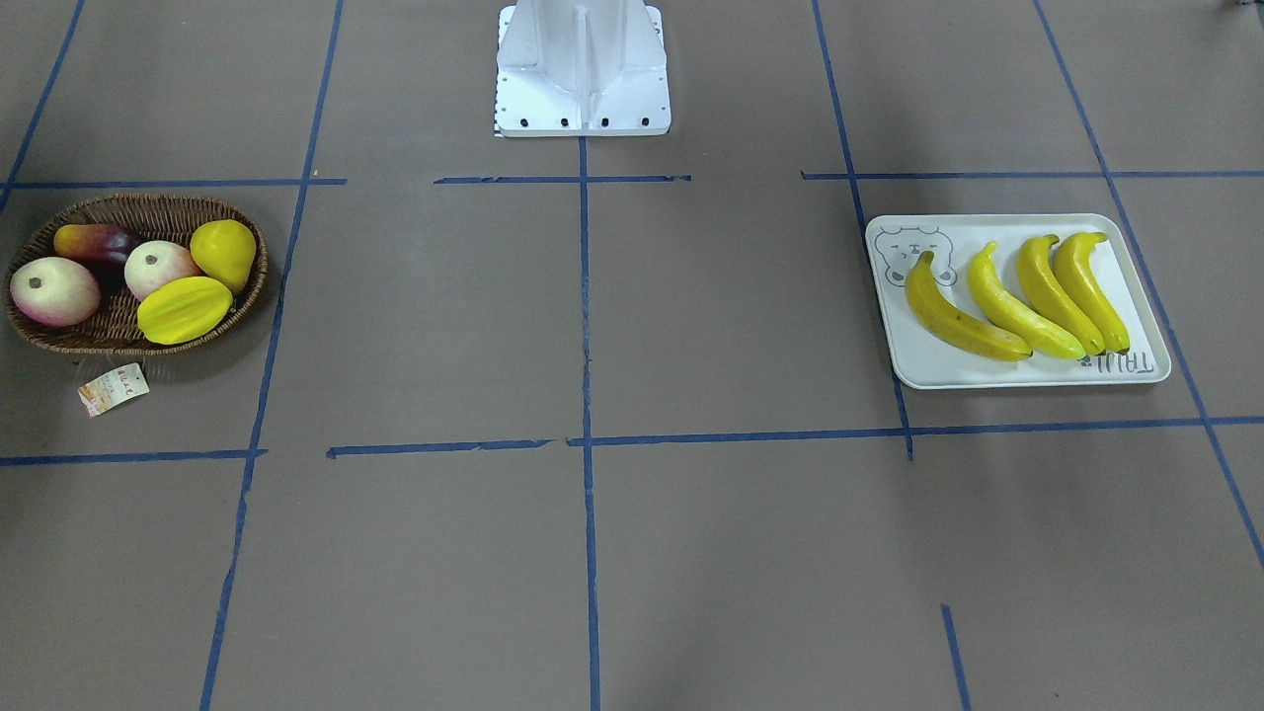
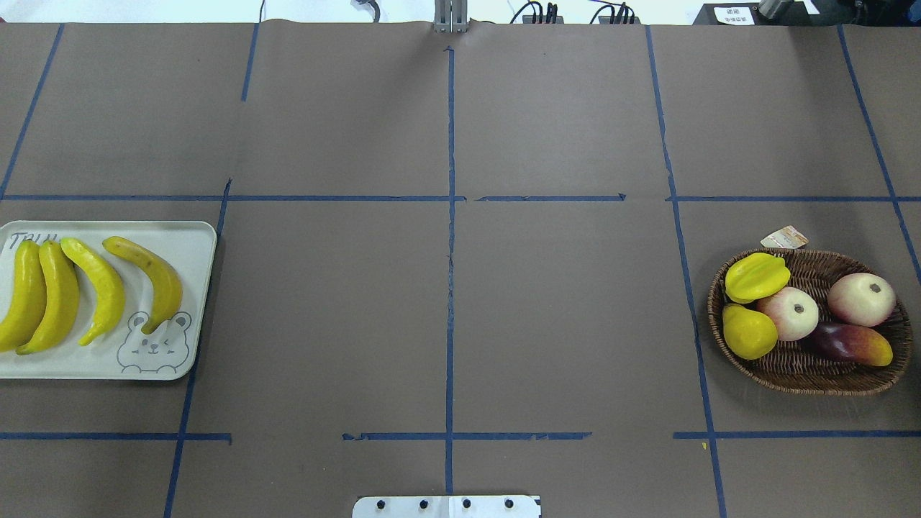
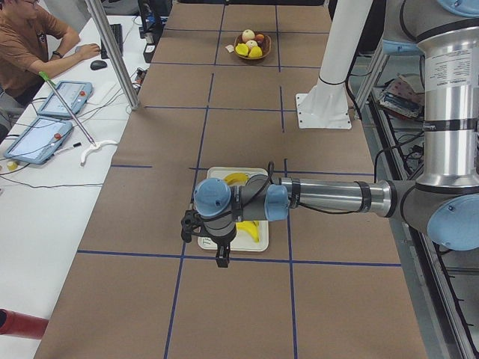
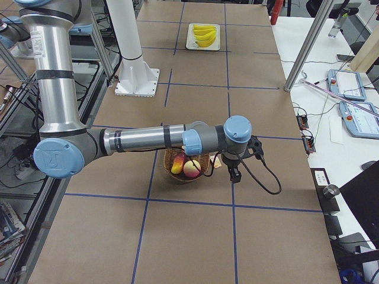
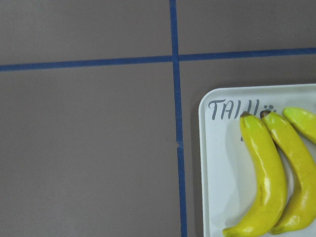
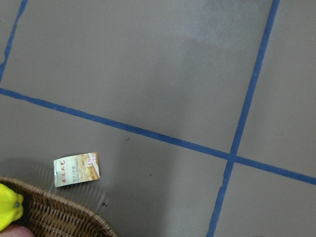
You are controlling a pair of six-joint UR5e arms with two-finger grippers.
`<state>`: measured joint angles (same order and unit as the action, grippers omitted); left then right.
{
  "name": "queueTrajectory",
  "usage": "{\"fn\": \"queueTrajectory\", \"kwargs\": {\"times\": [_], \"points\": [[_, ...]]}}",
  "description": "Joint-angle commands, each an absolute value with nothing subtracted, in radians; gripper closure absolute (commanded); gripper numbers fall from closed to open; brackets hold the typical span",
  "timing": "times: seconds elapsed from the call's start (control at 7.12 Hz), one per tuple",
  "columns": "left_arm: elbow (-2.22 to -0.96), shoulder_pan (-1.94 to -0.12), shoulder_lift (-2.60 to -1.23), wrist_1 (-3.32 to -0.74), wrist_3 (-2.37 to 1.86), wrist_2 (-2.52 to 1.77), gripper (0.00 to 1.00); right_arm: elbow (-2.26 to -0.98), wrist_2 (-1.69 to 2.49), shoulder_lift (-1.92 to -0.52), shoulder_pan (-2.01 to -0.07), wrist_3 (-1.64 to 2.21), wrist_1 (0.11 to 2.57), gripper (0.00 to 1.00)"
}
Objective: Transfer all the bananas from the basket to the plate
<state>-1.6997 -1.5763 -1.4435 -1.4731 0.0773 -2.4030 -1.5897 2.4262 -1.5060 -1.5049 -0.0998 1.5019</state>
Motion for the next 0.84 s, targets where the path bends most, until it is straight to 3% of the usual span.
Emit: {"fn": "queueTrajectory", "kwargs": {"times": [0.0, 0.7], "points": [[-1.686, -1.588, -1.440, -1.474, 0.078, -2.413, 0.00, -1.554, 2.430, -1.528, -1.514, -0.095, 1.503, 0.00], [-1.684, -1.589, -1.442, -1.474, 0.078, -2.413, 0.00, -1.545, 2.444, -1.613, -1.620, -0.094, 1.502, 0.00]]}}
